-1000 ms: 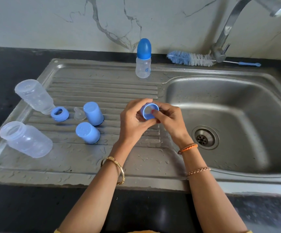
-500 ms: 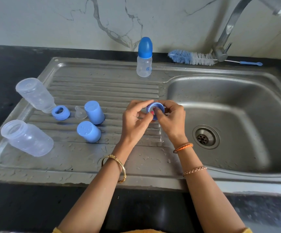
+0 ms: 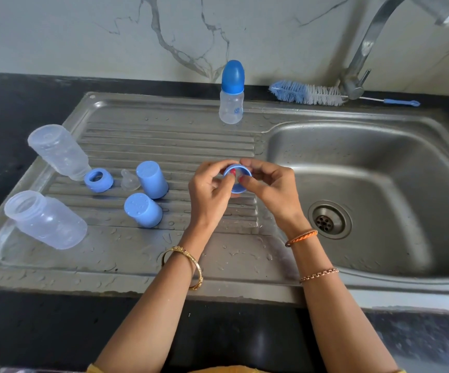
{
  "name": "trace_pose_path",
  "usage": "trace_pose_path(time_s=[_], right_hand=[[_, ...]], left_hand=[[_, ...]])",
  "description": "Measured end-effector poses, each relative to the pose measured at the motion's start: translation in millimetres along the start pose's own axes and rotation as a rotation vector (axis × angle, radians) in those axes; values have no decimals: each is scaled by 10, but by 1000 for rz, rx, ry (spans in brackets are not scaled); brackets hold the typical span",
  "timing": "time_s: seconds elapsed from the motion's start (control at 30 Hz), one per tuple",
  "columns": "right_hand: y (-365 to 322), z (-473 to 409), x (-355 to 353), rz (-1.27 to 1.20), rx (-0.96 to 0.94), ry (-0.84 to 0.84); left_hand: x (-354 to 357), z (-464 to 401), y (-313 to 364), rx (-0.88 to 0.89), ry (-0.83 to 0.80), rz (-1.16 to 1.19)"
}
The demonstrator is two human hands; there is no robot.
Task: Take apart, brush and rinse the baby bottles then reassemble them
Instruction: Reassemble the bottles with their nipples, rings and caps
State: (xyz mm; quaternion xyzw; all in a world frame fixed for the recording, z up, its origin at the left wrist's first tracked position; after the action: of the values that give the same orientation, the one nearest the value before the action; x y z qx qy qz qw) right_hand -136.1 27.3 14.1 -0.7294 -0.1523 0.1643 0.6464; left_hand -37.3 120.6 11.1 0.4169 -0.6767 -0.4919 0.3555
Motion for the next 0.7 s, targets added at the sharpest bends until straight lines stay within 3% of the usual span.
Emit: trace_pose_path(time_s=[0.1,0.27,0.37,0.43,0.57,0.7], right_hand=[[-26,16,8,-34,4,-24],[-64,59,11,236,-94,75],[-60,20,-92,256,-97,176],[-41,10,-117,254,-78,204],[-55,32,-42,225,-68,104],[-67,49,13,123,-64,36]], left_hand=[[-39,-8,26,-33,58,18],[-33,-10,67,78,28,-49],[64,26,1,-96,-82,43],[77,33,-8,-114,-80,59],[-2,-8,50,28,28,9],[-56,-29,53,37,80,-31]])
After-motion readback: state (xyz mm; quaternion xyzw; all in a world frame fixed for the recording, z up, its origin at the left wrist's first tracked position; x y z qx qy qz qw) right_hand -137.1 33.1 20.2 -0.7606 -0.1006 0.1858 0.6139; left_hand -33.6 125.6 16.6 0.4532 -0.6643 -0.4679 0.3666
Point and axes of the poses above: each hand's wrist, its own z-axis away from the middle knuckle, its own x-axis out of the palm, y = z × x, the point moved 7 cm from there along -z, towards the middle knuckle, and after that the axes turned 14 degrees about y, right-handed, at the moved point
